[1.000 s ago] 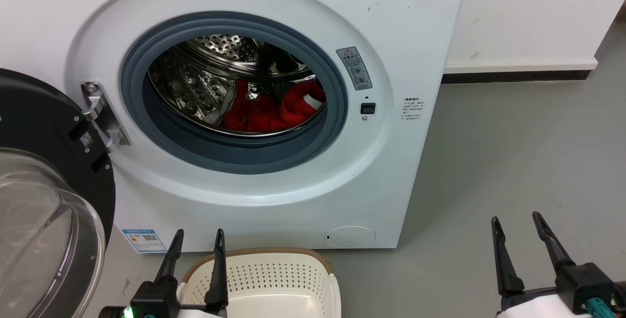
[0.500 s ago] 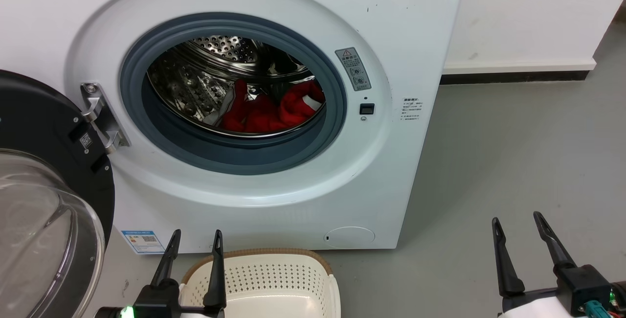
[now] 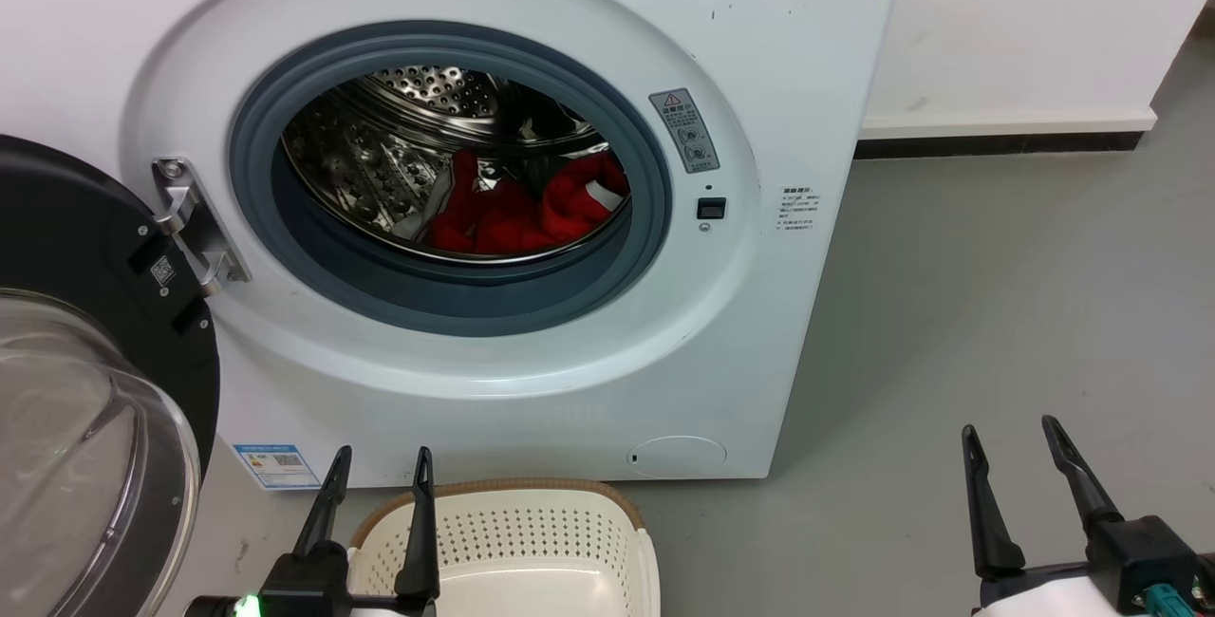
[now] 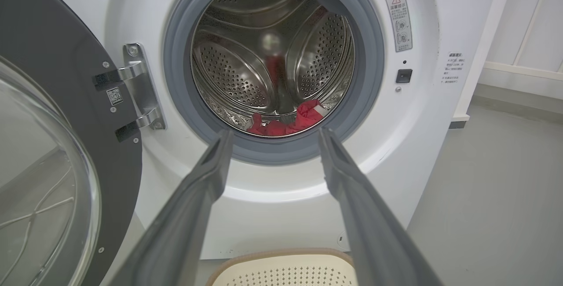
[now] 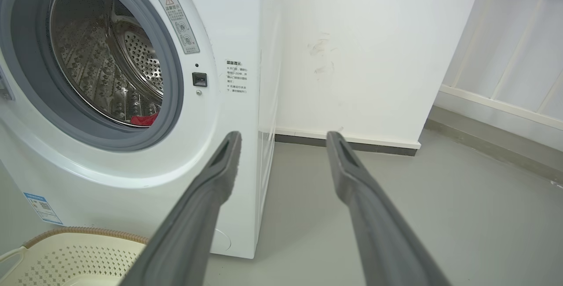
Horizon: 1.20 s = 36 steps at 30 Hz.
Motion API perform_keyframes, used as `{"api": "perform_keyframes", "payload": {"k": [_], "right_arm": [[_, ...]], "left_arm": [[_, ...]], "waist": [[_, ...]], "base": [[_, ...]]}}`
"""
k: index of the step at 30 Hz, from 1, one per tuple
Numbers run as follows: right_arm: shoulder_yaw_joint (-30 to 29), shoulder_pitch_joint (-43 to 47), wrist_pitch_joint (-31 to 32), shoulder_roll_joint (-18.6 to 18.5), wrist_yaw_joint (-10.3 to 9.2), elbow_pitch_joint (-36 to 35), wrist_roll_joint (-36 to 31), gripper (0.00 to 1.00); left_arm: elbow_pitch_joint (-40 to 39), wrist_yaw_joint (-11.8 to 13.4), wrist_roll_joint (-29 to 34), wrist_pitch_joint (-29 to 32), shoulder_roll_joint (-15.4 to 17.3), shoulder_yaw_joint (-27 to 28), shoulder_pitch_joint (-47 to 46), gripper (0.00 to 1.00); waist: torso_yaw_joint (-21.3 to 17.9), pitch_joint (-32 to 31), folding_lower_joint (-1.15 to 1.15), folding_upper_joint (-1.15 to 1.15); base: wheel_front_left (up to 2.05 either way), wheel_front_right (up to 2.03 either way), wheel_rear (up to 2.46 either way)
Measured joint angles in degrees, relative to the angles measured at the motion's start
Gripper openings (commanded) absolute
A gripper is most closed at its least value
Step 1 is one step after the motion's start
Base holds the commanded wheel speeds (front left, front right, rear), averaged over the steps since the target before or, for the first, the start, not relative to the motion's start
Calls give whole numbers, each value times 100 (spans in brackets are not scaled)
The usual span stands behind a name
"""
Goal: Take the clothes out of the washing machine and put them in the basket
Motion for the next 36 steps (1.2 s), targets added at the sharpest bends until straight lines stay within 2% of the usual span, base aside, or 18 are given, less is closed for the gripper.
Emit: {"api": "perform_keyframes", "payload": {"k": [5,10,16,21,26,30,36], "right_arm": [[-101,-18,-1,0,0,80,13,100],[-247,-158,-1,-3,0,132,9,100],[-222,-550,-1,-8,0,-144,129,100],[-247,-879,-1,-11,0,-328,386,100],[-183,-995,-1,-16,0,-444,566,100],[12,-1098,-1,-15,0,-506,660,100],[293,-1222,-1,-16,0,-567,868,100]], "left_arm": [[26,-43,14,0,0,34,4,100],[112,-164,19,-1,49,218,-83,100],[170,-286,36,0,391,597,-1062,100],[497,-520,47,-1,969,751,-2220,100],[1586,-712,-31,103,1667,613,-3703,100],[2504,-776,-279,886,2179,247,-5120,100],[3437,-791,-782,2399,2924,-749,-6961,100]], "waist": [[-61,69,0,0],[-299,304,0,0],[-536,996,1,0],[-773,1752,2,0],[-999,2504,2,0],[-1162,3039,2,0],[-1441,3697,2,0]], "base": [[0,0,0],[0,0,0],[0,0,0],[0,0,0],[0,0,0],[0,0,0],[0,0,0]]}}
